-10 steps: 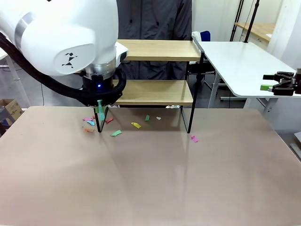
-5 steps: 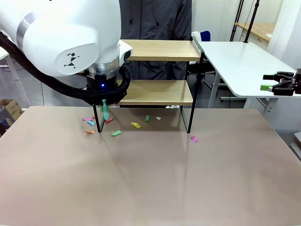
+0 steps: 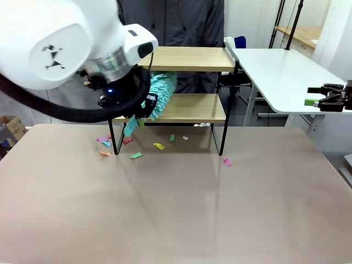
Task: Clean the shelf.
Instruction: Clean the specific section of the Shelf indicated by the human with the Duster.
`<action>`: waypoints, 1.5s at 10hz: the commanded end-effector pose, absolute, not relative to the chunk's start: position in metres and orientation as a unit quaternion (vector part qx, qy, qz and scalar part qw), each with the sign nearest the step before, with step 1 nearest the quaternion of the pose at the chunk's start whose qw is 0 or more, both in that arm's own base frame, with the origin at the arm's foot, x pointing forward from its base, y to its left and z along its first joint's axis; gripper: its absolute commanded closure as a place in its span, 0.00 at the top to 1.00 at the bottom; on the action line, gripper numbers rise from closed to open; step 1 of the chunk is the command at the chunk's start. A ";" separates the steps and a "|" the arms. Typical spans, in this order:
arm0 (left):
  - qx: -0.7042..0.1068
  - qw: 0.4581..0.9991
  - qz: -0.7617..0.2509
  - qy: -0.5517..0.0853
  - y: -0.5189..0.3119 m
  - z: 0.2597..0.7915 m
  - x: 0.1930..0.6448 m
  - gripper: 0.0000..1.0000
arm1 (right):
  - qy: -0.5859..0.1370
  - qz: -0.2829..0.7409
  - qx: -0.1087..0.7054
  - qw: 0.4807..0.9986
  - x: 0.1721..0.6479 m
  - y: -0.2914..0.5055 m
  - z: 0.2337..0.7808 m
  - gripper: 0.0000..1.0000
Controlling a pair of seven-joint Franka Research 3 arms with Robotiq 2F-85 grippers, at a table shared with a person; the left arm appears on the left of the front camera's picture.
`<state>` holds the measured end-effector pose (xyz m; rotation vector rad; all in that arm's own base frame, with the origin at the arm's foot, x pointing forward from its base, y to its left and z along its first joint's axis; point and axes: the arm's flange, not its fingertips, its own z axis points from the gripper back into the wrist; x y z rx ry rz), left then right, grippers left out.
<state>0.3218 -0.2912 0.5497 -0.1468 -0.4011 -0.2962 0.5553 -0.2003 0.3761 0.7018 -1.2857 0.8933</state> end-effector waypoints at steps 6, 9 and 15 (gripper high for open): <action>-0.025 0.900 -0.435 0.003 -0.169 0.560 0.270 0.13 | -0.566 0.396 0.308 0.654 0.555 -0.198 0.378 1.00; 0.000 0.877 -0.479 0.040 -0.163 0.556 0.253 0.13 | -0.566 0.396 0.308 0.654 0.555 -0.198 0.378 1.00; -0.016 0.887 -0.459 0.047 -0.163 0.548 0.254 0.13 | -0.566 0.396 0.308 0.654 0.555 -0.198 0.378 1.00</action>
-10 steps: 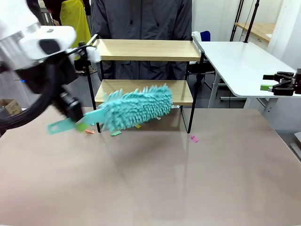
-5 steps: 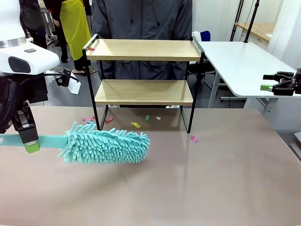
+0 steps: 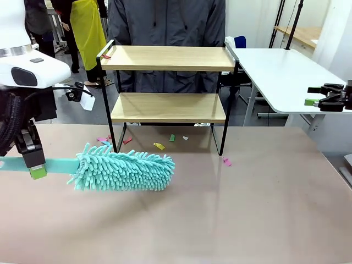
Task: Clean the shelf.
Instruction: Clean the specific section of the Shelf indicated by the human with the Duster.
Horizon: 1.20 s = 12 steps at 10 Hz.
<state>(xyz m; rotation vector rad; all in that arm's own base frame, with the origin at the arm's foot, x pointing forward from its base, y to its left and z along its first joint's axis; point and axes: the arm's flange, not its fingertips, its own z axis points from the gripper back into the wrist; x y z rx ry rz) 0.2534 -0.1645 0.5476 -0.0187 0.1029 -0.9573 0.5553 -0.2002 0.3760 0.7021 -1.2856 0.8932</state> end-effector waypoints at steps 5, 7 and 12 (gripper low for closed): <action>-0.016 0.887 -0.459 0.047 -0.163 0.548 0.254 0.13 | -0.566 0.396 0.308 0.654 0.555 -0.198 0.378 1.00; -0.016 0.887 -0.459 0.047 -0.163 0.548 0.254 0.13 | -0.566 0.396 0.308 0.654 0.555 -0.198 0.378 1.00; -0.016 0.887 -0.459 0.047 -0.163 0.548 0.254 0.13 | -0.566 0.396 0.308 0.654 0.555 -0.198 0.378 1.00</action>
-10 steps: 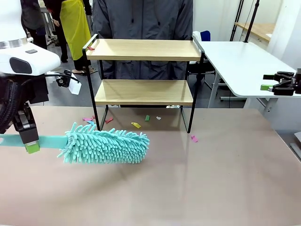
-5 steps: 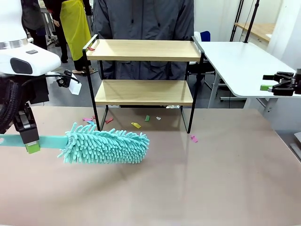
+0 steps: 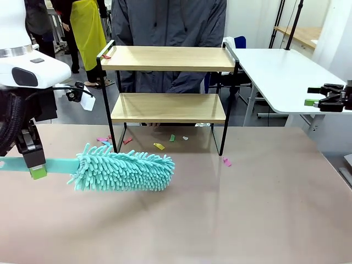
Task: Clean the shelf.
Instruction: Clean the specific section of the Shelf indicated by the human with the Duster.
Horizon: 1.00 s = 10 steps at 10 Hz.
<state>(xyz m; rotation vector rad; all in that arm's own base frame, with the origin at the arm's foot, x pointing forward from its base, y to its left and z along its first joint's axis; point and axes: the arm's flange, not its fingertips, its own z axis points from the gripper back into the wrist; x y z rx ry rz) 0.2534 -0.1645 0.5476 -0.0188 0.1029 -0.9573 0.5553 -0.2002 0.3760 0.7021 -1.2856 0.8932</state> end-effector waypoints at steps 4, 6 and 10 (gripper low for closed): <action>-0.016 0.887 -0.459 0.047 -0.163 0.548 0.254 0.13 | -0.566 0.396 0.308 0.654 0.555 -0.198 0.378 1.00; -0.016 0.887 -0.459 0.047 -0.163 0.548 0.254 0.13 | -0.566 0.396 0.308 0.654 0.555 -0.198 0.378 1.00; -0.016 0.887 -0.459 0.047 -0.163 0.548 0.254 0.13 | -0.566 0.396 0.308 0.654 0.555 -0.198 0.378 1.00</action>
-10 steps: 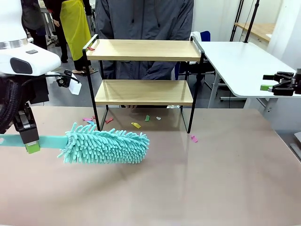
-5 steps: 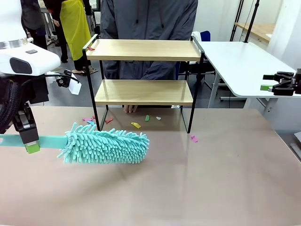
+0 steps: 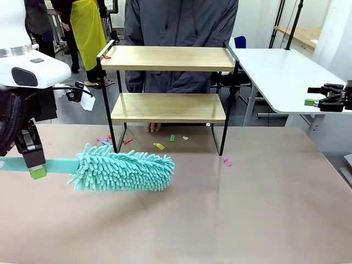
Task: Clean the shelf.
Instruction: Clean the specific section of the Shelf indicated by the human with the Duster.
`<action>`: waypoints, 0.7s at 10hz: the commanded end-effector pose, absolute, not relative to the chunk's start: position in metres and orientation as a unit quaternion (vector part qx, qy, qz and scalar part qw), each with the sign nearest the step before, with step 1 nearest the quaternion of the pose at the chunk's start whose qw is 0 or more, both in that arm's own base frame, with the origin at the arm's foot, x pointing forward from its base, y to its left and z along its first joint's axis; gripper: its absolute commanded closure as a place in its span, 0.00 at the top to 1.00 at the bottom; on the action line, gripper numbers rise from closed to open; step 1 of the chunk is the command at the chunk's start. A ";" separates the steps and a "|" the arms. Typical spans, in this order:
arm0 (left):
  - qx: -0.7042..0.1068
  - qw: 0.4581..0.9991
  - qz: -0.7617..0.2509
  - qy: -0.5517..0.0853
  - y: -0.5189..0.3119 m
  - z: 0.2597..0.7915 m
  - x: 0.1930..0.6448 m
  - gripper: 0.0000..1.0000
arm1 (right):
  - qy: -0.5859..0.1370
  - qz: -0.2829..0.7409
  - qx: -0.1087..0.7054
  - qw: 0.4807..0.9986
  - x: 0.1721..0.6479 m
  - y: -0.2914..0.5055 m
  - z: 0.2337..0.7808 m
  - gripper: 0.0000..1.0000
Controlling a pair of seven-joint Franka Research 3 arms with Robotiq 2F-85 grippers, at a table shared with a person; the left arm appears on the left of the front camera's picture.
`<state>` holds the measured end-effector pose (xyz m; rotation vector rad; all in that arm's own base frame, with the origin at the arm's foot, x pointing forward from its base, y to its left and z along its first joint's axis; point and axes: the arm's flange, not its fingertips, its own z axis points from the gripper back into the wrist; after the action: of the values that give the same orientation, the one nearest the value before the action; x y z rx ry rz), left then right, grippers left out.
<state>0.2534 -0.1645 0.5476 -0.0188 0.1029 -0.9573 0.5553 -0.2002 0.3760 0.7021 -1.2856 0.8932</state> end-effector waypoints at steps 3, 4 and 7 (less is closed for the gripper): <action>-0.009 0.886 -0.460 0.050 -0.164 0.548 0.253 0.13 | -0.566 0.396 0.308 0.654 0.555 -0.198 0.378 1.00; -0.069 0.917 -0.392 0.032 -0.180 0.549 0.267 0.13 | -0.566 0.396 0.308 0.654 0.555 -0.198 0.378 1.00; -0.079 0.955 -0.286 0.012 -0.240 0.537 0.270 0.13 | -0.566 0.396 0.308 0.654 0.555 -0.198 0.378 1.00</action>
<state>0.2713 -0.2152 0.5390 -0.1942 0.0549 -0.6743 0.5554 -0.2002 0.3760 0.7022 -1.2856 0.8933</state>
